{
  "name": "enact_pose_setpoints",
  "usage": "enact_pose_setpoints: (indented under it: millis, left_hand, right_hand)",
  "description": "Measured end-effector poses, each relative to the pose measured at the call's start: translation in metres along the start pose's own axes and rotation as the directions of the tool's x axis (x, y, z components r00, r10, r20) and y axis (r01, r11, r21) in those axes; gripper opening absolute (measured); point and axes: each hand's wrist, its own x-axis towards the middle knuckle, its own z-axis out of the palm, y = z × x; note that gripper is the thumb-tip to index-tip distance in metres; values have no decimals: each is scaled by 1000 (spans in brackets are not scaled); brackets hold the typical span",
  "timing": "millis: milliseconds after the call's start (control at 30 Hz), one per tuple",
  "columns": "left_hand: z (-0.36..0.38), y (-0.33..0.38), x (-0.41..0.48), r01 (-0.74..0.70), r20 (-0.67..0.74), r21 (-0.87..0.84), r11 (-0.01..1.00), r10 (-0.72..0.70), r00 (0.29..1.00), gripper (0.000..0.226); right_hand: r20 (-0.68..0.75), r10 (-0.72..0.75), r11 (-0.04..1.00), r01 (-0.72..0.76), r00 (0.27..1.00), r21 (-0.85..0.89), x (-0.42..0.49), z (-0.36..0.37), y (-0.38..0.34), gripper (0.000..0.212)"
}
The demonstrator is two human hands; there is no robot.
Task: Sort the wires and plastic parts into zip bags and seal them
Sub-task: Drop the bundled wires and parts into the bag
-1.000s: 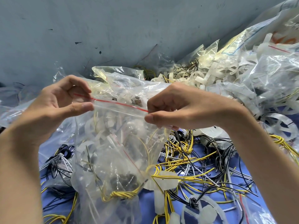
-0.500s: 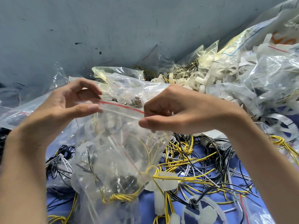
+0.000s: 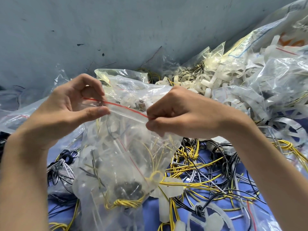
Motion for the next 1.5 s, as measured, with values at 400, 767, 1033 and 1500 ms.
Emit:
enact_pose_setpoints:
  millis: [400, 767, 1033, 1500]
  left_hand:
    - [8, 16, 5, -116, 88, 212, 970, 99, 991, 27]
    - [14, 27, 7, -103, 112, 395, 913, 63, 992, 29]
    - [19, 31, 7, -123, 137, 331, 936, 81, 987, 27]
    - [34, 43, 9, -137, 160, 419, 898, 75, 984, 24]
  right_hand:
    - [-38, -98, 987, 92, 994, -132, 5, 7, -5, 39]
    - [-40, -68, 994, 64, 997, -92, 4, 7, -2, 36]
    - [-41, -127, 983, 121, 991, -136, 6, 9, -3, 37]
    - [-105, -138, 983, 123, 985, -139, 8, 15, -1, 34]
